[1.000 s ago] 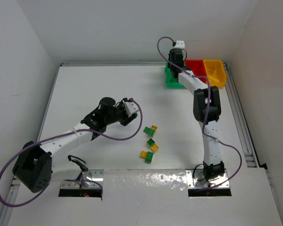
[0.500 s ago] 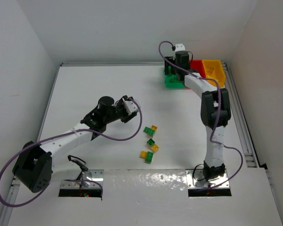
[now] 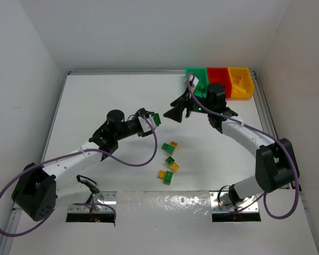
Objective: Sort the legos into containers by color
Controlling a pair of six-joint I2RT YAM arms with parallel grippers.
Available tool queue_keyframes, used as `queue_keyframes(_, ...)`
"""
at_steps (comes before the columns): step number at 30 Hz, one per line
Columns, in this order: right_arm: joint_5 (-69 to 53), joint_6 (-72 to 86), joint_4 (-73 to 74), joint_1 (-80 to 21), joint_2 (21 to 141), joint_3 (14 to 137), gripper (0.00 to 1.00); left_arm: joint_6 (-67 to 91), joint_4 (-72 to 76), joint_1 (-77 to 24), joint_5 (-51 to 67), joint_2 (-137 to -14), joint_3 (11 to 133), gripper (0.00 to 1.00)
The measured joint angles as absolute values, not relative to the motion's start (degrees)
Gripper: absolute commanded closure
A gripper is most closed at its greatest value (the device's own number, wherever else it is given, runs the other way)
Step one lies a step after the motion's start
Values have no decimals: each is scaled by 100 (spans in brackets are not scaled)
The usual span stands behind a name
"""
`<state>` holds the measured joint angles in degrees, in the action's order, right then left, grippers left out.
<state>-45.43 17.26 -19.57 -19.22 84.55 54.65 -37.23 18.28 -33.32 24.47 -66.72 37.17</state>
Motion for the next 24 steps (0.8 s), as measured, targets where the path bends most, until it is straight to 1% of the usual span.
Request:
queue_keyframes(2,-4698,1944,-2060,-2104,8525,5284,20,-3745,1925,-3345,2567,-6667,3717,100)
queue_keyframes(5,-4674,2167,-2174,-2239,8545,5076,19,-3634,2058,-3376,2526,-6683,3717,100)
queue_keyframes(8,-4123,2185,-2143,-2255,8458,5004,18,-3286,2143,-3378,2211,-6904,3889,100)
queue_keyframes(11,-3247,1942,-1874,-2252,8110,4936,17,-2976,2060,-3378,1905,-7463,4497,100)
queue_keyframes(17,-991,1505,-1142,-2252,7072,4440,15,-2499,2104,-3378,1717,-9310,6726,100)
queue_keyframes(24,1116,1302,-237,-2187,6082,3551,14,-1885,1761,-3406,1953,-12160,10088,100)
